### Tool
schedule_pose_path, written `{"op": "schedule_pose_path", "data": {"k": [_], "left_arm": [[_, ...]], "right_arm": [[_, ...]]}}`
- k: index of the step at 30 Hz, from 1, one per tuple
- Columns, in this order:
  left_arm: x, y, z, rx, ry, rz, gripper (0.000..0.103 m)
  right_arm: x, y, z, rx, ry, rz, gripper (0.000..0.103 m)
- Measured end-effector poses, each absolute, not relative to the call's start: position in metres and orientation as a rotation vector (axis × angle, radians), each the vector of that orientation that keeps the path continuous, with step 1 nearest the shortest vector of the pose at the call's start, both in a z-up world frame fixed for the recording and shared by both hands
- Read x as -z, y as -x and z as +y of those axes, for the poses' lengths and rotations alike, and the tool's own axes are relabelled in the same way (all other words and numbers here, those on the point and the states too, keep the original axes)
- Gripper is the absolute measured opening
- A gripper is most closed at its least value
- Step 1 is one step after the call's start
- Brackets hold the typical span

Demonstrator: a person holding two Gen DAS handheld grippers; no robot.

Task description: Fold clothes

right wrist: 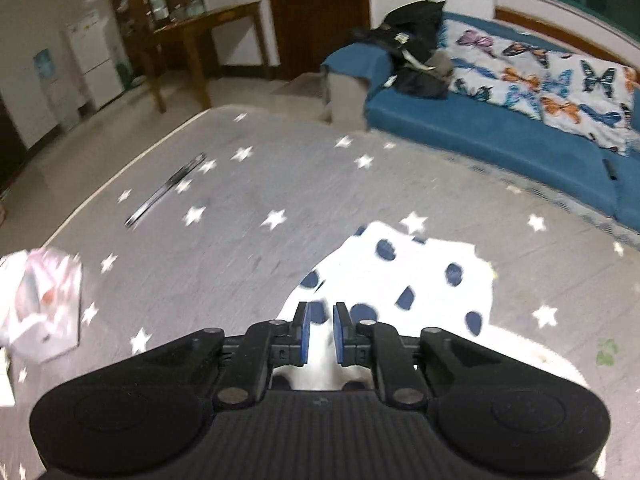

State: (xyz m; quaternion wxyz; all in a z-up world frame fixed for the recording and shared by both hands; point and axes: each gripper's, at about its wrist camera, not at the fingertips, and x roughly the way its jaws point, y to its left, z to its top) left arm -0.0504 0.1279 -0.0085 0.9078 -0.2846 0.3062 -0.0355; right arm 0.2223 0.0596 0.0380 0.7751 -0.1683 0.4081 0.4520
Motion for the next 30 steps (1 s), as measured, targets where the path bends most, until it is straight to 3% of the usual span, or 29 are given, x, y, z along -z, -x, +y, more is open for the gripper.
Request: {"op": "schedule_pose_path", "data": {"k": [5,9,21,23,25,30], "left_arm": [[0.004,0.047,0.122,0.075,0.557,0.612,0.028],[0.005,0.036,0.127,0.027,0.551,0.590,0.042],[0.017,0.012,0.133,0.020,0.595,0.646,0.039],[0.017,0.011,0.132,0.031,0.600,0.650,0.029],[0.017,0.012,0.132,0.042,0.606,0.652,0.009],[0.005,0.022,0.133,0.065,0.619,0.606,0.003]], "right_arm": [[-0.026,-0.217,0.062,-0.993,0.379,0.905,0.012],[-0.019,-0.218,0.068,-0.978,0.383,0.897,0.012],[0.001,-0.226,0.087,-0.883,0.447,0.809,0.023],[0.005,-0.230,0.088,-0.866,0.462,0.809,0.021],[0.007,-0.233,0.089,-0.841,0.461,0.809,0.007],[-0.006,-0.239,0.078,-0.860,0.379,0.780,0.001]]}}
